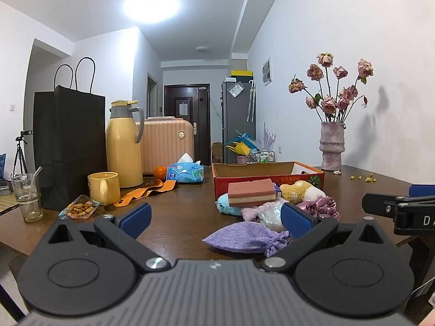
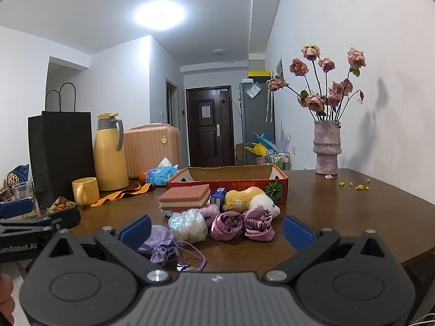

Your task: Organize soft objects

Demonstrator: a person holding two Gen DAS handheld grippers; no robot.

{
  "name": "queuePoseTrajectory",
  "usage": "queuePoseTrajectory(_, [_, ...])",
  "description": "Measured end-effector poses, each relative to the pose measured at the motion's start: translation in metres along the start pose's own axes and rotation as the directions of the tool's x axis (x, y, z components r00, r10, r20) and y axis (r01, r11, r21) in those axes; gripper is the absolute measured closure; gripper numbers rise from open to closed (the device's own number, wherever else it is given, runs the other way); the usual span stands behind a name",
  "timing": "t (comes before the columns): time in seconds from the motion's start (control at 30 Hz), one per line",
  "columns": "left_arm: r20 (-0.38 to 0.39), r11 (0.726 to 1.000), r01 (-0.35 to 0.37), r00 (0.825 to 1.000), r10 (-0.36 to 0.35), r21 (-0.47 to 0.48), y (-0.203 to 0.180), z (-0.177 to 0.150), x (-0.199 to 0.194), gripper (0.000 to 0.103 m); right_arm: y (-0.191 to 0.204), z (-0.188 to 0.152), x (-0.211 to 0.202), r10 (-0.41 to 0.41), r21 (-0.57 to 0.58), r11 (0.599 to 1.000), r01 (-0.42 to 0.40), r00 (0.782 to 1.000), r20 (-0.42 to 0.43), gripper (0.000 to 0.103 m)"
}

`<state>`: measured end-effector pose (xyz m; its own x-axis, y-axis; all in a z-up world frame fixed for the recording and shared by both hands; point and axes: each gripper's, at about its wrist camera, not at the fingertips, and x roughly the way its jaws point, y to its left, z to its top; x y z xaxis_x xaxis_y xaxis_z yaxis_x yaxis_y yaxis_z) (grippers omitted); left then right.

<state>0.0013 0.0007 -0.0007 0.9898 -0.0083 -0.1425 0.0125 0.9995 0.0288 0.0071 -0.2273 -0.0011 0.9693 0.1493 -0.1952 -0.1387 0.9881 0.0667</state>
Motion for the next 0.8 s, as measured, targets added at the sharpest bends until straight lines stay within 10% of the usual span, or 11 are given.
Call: queuePoseTrajectory(0.8, [0.002, 1.0, -0.001, 1.0, 0.001, 0.007, 0.001, -0.0006, -0.0002, 0.0, -0.0001, -0.0014, 0.0006, -0.003, 0.007, 1.0, 0.003, 1.0, 0.003, 0.0])
